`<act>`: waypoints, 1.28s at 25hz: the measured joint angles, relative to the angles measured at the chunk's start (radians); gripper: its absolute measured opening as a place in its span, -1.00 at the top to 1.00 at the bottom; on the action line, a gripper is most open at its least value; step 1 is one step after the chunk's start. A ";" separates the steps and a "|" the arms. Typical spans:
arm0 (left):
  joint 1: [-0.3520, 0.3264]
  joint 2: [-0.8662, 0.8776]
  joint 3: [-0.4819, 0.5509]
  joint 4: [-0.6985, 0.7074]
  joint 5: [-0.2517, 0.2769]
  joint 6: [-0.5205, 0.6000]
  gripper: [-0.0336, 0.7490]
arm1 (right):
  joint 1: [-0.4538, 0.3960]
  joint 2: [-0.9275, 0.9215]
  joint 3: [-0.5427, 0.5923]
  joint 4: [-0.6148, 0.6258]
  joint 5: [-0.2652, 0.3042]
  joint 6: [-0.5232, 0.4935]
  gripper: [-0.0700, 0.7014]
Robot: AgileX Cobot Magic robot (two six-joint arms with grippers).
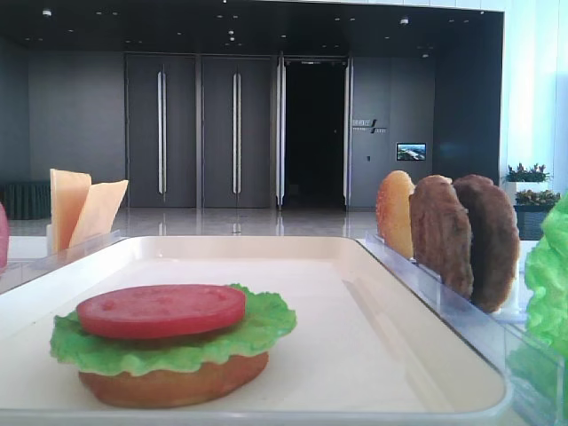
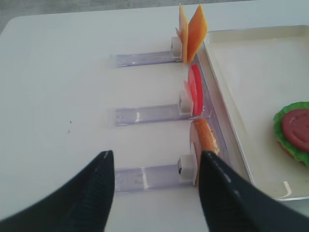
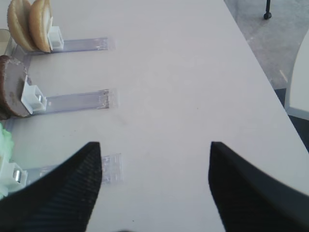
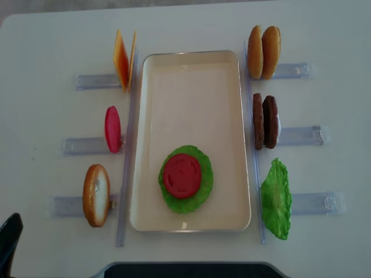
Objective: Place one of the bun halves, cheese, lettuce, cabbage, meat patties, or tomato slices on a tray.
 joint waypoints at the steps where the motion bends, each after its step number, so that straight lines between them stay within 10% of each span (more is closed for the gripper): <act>1: 0.000 0.000 0.000 0.003 0.000 0.000 -0.17 | 0.000 0.000 0.000 0.001 0.000 0.000 -0.43; 32: 0.000 0.000 0.020 0.125 0.027 -0.150 0.02 | 0.000 0.000 0.000 0.008 0.000 0.000 -0.43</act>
